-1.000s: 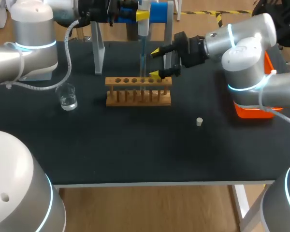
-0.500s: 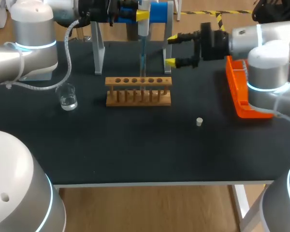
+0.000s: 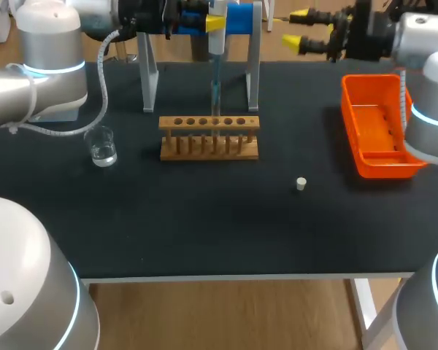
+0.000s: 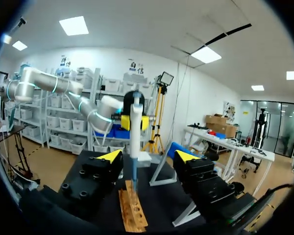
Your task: Invert the test tube, pick up the pipette, mount the tip to pipette, aspirate from beaker and dispense into the tube, eject the tip, return the pipette, and cap with the stopper.
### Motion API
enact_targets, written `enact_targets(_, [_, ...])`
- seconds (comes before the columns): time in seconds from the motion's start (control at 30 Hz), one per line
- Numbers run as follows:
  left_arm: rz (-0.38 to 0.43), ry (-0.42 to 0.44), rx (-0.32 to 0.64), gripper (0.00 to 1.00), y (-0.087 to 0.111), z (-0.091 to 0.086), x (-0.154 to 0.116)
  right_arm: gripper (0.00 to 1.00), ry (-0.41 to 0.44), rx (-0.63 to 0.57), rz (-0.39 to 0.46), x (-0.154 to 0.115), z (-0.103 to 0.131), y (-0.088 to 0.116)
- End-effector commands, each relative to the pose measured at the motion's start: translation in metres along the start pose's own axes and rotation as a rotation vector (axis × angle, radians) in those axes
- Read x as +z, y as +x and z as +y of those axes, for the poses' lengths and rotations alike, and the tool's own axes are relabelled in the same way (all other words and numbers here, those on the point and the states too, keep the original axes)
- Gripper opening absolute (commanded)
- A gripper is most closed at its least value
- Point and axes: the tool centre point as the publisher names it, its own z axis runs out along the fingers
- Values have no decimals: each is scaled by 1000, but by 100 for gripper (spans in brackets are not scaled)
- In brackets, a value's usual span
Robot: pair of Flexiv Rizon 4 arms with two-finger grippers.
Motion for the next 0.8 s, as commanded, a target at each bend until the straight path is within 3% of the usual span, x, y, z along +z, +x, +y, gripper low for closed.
enact_targets(0.03, [6, 0, 0, 0, -2, 0, -1, 0, -42, 21, 6, -12, 35, 7])
enact_targets(0.13, [6, 0, 0, 0, -2, 0, -1, 0, -79, 30, 50, -9, 61, 9])
enact_targets(0.37, [6, 0, 0, 0, -2, 0, -1, 0, -93, 49, 122, 9, 96, 12])
enact_targets(0.8, [6, 0, 0, 0, -2, 0, -1, 0, -83, 46, 276, 49, 122, 14])
